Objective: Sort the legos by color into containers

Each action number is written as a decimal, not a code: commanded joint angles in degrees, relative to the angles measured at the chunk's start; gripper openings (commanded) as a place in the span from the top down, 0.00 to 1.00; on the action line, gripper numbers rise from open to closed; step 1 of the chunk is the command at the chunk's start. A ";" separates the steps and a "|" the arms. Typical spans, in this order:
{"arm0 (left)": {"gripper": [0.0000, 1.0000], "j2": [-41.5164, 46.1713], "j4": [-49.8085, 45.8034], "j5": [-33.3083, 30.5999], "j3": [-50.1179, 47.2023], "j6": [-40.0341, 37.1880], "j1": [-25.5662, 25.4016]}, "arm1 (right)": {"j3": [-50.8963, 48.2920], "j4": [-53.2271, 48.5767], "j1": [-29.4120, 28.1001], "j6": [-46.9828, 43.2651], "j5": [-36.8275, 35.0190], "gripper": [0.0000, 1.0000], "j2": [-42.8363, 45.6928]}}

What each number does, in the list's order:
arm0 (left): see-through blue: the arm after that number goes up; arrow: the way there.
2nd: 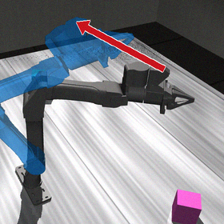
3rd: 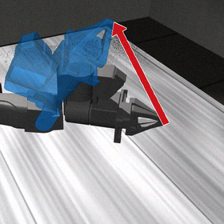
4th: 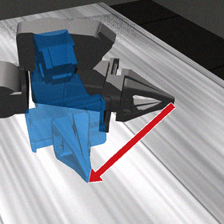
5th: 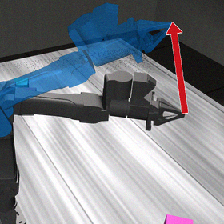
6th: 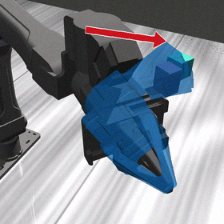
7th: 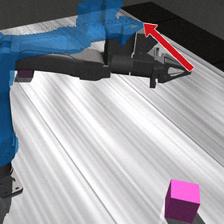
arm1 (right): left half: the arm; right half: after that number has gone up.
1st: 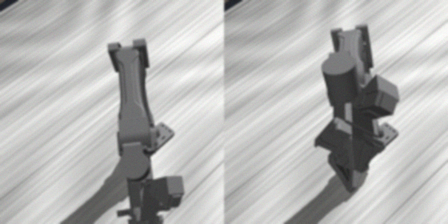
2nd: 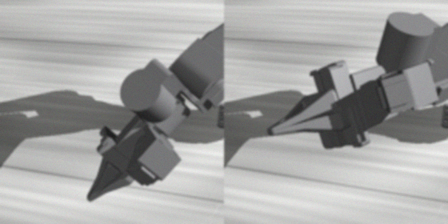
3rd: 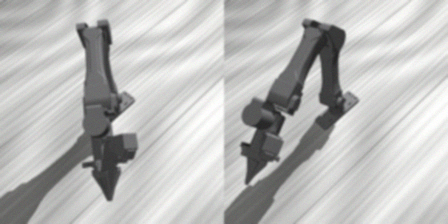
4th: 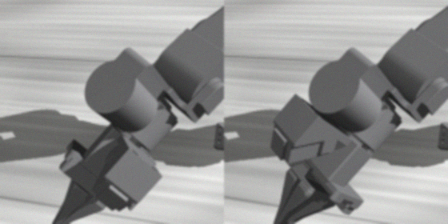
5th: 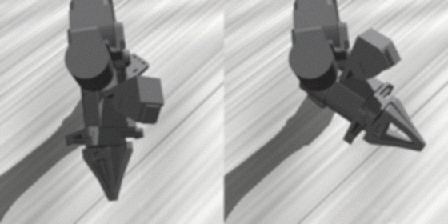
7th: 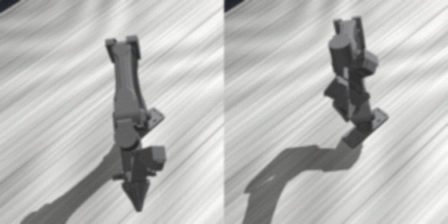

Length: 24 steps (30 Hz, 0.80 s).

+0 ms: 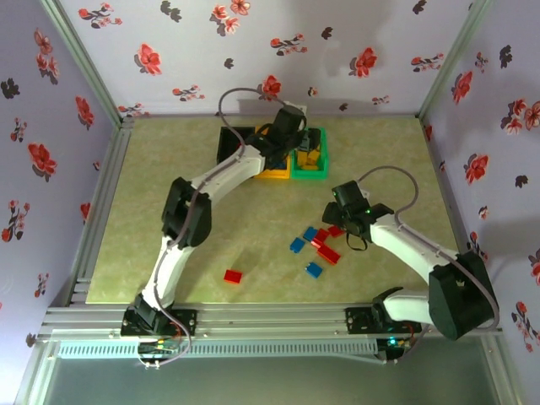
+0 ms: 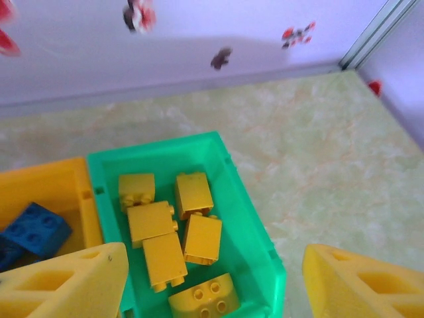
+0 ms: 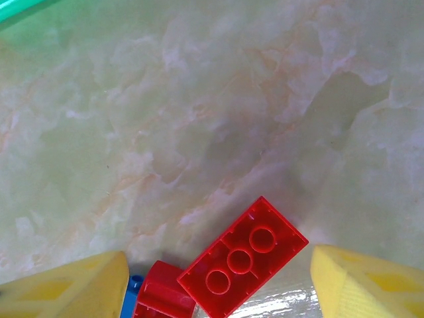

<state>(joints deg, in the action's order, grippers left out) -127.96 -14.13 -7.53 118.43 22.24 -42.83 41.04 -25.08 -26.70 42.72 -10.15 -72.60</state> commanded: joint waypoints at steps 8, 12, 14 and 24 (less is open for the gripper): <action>0.28 19.65 3.65 -2.40 -21.50 -0.70 0.14 | -3.14 1.47 -0.29 10.50 -1.75 0.26 -2.47; 0.27 26.49 5.65 -2.40 -32.56 1.31 0.14 | -3.50 3.38 -0.28 12.53 -1.40 0.27 -4.06; 0.28 29.30 5.52 -2.50 -36.21 2.39 0.20 | -3.55 3.96 -0.29 13.13 -1.51 0.26 -4.44; 0.28 39.07 6.62 -2.93 -49.43 6.49 -0.28 | -3.28 8.25 -0.29 13.17 0.29 0.30 -8.78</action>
<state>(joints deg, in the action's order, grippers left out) -91.77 -9.54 -9.06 70.87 26.83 -42.85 38.17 -18.83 -26.70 54.70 -10.07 -80.01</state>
